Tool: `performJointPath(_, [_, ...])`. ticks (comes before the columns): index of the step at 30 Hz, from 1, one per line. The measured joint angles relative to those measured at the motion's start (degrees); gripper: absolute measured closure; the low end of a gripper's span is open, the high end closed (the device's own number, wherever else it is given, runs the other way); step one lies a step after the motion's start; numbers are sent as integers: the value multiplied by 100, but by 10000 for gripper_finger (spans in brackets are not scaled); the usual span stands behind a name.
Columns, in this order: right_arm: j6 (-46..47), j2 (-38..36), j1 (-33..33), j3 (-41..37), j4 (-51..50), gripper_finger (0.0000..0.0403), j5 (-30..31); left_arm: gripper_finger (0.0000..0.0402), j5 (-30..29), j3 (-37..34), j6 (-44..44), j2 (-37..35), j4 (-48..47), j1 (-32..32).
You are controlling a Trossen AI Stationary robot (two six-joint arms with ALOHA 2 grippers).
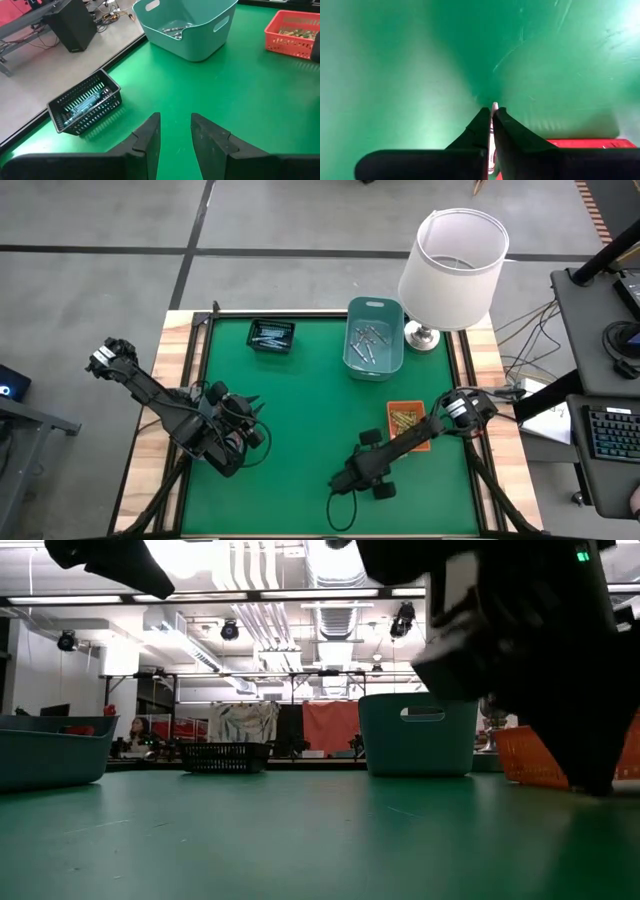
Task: Sort crayons
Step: Put the white crayon into the green bin
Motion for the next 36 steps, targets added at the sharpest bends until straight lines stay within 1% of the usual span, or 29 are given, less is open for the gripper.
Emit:
performJointPath(9, [-92,-16,0,711,-53,394,-64,311,-2,0,0,0,16,-1])
performJointPath(12, [-232,-20,0,892,-37,394,36,311,-48,-2,0,0,44,-20])
performJointPath(15, [-412,-26,0,1043,3,394,317,311,-254,-2,42,0,76,-114])
performJointPath(18, [-551,-105,-8,1101,243,394,443,311,-476,-2,138,1,167,-265])
performJointPath(20, [-658,-229,-43,1096,590,394,492,311,-610,-2,152,0,181,-379])
performJointPath(25, [-1126,-553,-225,1086,1514,394,837,311,-915,-2,155,2,216,-583])
performJointPath(29, [-1613,-820,-485,1085,2406,394,1057,311,-966,-2,155,0,231,-612])
performJointPath(36, [-2747,-936,-1123,1085,4029,394,1095,311,-1119,0,288,-10,223,-633])
